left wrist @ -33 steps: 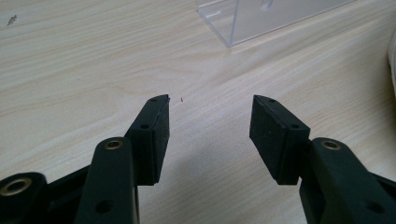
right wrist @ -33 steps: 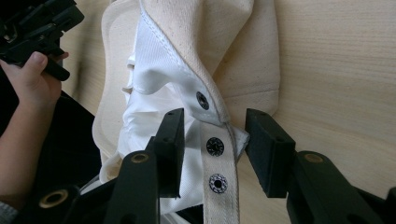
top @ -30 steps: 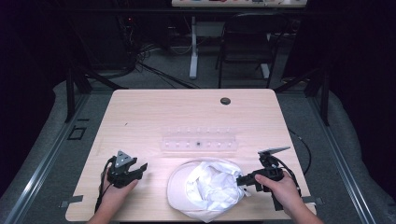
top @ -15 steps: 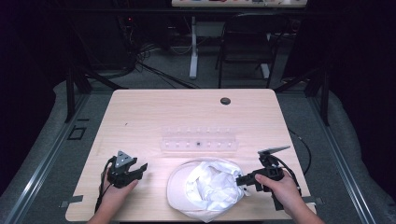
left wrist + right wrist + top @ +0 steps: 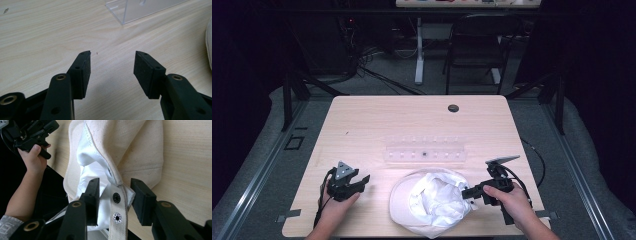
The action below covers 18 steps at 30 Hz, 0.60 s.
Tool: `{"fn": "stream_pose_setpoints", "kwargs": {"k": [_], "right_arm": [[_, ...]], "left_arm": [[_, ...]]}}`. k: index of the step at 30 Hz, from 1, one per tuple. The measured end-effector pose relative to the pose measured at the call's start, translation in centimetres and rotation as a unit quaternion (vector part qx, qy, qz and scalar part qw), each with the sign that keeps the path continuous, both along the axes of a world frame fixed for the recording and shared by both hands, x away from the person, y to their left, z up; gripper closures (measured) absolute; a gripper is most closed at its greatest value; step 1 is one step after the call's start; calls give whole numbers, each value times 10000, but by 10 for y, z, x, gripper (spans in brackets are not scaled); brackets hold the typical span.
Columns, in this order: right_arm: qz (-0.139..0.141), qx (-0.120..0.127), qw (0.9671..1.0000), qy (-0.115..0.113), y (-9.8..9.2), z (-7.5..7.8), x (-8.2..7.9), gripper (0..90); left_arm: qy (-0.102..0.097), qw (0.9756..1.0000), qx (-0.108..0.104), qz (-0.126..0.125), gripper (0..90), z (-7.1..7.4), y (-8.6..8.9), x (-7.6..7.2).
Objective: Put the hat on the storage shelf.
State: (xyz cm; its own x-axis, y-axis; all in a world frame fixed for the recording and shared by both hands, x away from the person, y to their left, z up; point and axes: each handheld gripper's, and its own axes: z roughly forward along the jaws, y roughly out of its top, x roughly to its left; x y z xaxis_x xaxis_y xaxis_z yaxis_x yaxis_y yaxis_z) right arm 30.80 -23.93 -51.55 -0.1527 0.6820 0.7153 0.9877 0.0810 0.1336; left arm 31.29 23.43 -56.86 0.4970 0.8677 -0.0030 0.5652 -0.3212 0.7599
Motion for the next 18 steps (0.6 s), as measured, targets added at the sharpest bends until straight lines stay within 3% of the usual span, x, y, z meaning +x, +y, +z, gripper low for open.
{"fn": "stream_pose_setpoints", "kwargs": {"k": [3,5,7,9,18], "right_arm": [[-94,-133,9998,-63,3,5,0,696],[61,-209,9997,-62,2,7,2,720],[-26,-203,9997,-113,6,7,2,745],[129,-257,9996,-46,6,10,3,754],[154,-447,9987,-167,14,18,5,804]], "left_arm": [[-2,10000,8,-2,480,0,0,0],[-3,10000,8,-1,480,0,0,0],[-6,10000,10,2,480,0,0,0],[-6,10000,11,6,479,0,0,0],[-9,10000,21,7,480,0,0,0]]}}
